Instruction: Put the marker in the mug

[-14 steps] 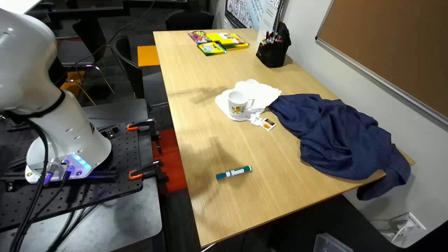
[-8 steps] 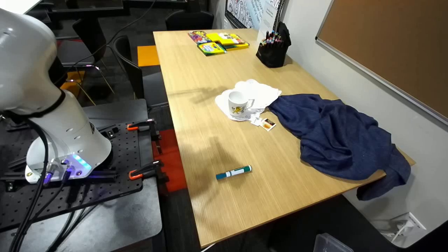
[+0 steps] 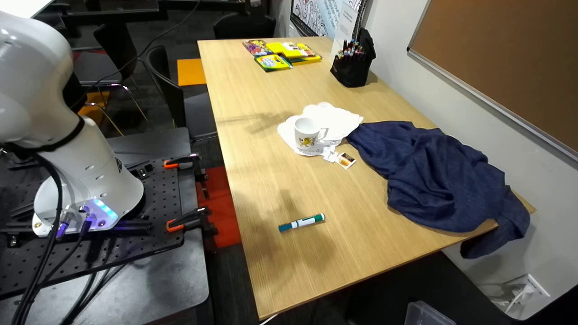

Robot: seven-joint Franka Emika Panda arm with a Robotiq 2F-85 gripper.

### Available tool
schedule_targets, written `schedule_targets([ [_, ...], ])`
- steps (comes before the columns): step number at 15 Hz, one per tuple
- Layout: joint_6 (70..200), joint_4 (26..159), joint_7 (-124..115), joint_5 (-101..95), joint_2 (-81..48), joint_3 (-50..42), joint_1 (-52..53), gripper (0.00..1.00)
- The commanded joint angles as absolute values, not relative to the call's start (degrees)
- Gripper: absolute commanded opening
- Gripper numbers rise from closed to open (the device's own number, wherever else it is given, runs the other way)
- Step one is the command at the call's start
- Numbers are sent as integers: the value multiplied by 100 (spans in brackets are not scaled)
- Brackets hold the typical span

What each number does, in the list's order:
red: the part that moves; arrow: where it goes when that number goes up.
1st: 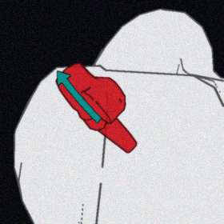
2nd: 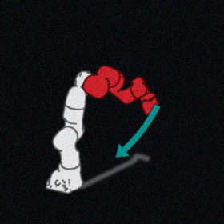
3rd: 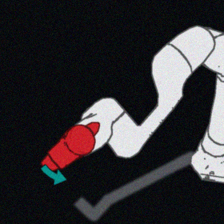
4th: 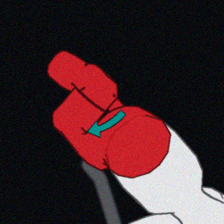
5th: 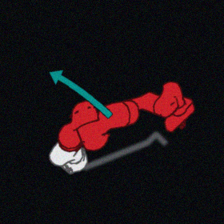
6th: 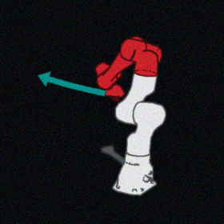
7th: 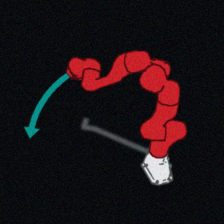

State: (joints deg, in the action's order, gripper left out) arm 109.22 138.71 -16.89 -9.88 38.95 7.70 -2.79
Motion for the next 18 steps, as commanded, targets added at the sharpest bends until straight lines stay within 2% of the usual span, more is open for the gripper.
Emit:
schedule_targets([
  [1, 10988, 13837, -1187, -1046, 3834, 289, -377, 100],
  [11, 12694, 14640, -269, -1049, 3382, -686, -730, 100],
  [18, 13992, 15392, 136, -1181, 2517, -1134, -1302, 100],
])
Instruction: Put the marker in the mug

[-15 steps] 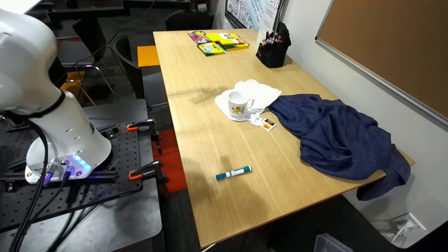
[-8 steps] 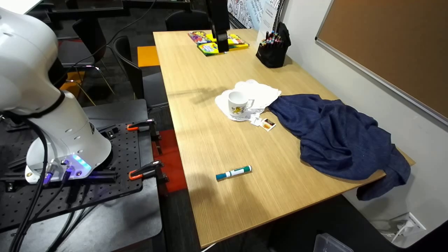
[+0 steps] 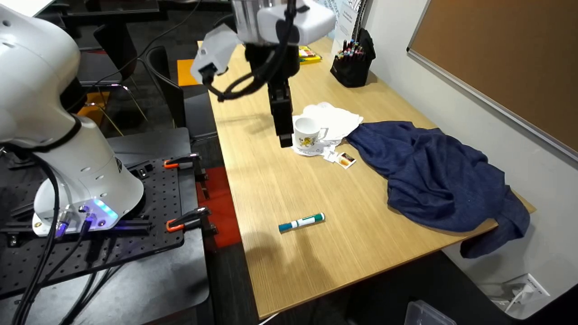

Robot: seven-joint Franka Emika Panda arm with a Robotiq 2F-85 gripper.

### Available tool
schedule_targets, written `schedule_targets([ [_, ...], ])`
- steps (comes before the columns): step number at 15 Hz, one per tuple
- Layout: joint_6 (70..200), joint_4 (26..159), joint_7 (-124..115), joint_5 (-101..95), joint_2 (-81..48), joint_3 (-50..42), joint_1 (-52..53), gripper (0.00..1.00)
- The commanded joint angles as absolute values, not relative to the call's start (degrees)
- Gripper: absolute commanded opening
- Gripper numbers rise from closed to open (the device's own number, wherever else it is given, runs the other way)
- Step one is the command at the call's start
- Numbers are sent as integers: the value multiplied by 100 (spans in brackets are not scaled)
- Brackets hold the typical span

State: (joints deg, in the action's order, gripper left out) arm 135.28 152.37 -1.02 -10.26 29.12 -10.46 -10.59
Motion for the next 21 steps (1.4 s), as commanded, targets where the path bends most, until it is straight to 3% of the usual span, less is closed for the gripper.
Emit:
schedule_targets([
  [1, 14109, 15414, 179, -1279, 2336, -1152, -1397, 100],
  [10, 14298, 15456, 94, -1168, 2161, -1151, -1431, 100],
  [16, 15466, 15303, 225, -957, 1306, -1256, -1380, 100],
  [21, 15606, 14850, 628, -542, 340, -1397, -1342, 100],
])
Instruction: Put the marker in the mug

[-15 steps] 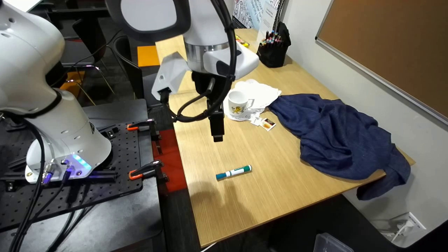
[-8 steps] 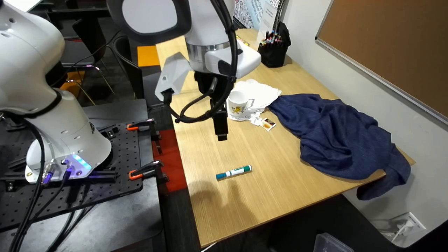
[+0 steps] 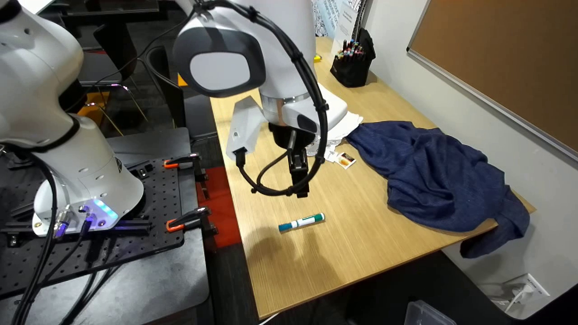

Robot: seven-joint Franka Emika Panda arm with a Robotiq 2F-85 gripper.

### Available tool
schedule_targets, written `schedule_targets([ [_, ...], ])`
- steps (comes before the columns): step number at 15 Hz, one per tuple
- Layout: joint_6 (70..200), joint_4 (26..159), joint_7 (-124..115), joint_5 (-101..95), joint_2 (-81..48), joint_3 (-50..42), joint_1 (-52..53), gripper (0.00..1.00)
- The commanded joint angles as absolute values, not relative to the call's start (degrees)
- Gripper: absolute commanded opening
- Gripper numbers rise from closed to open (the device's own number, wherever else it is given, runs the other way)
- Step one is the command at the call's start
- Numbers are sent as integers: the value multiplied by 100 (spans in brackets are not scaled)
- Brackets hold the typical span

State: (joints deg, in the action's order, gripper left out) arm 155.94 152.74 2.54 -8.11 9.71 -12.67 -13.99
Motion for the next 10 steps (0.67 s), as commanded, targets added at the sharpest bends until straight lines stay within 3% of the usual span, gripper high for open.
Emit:
schedule_targets([
  [1, 15522, 14704, 754, -495, 127, -1417, -1357, 100],
  [10, 15947, 14130, 738, -945, -1349, -1450, -1403, 100],
])
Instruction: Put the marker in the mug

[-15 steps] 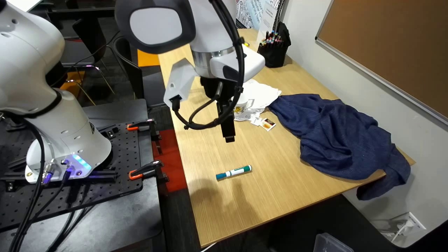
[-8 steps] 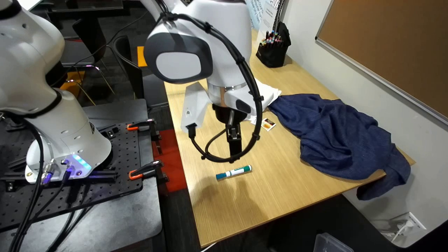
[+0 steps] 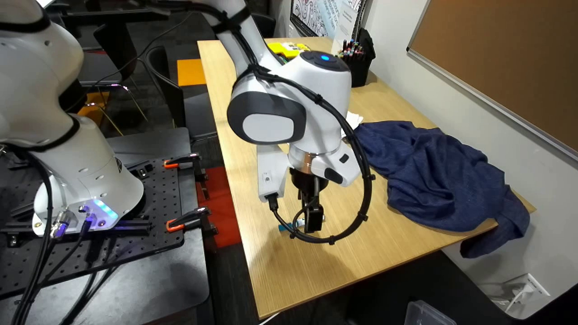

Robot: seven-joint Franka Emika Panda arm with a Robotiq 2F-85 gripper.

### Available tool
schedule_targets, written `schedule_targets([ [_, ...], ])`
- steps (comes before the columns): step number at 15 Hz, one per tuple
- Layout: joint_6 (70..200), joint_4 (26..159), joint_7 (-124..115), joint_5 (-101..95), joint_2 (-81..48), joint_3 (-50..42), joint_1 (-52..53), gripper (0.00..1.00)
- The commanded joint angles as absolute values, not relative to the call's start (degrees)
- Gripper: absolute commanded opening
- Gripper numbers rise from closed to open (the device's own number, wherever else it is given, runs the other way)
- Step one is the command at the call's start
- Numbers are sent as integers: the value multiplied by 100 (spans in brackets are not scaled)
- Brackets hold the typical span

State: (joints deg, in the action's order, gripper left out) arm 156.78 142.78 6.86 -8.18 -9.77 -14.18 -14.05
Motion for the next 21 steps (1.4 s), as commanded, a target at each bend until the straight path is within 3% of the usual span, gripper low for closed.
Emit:
schedule_targets([
  [1, 16018, 14123, 811, -918, -1433, -1424, -1416, 100],
  [9, 16188, 14099, 1926, -375, -1760, -854, -1761, 100],
  [21, 16186, 13370, 1853, -607, -2496, -806, -1646, 100],
])
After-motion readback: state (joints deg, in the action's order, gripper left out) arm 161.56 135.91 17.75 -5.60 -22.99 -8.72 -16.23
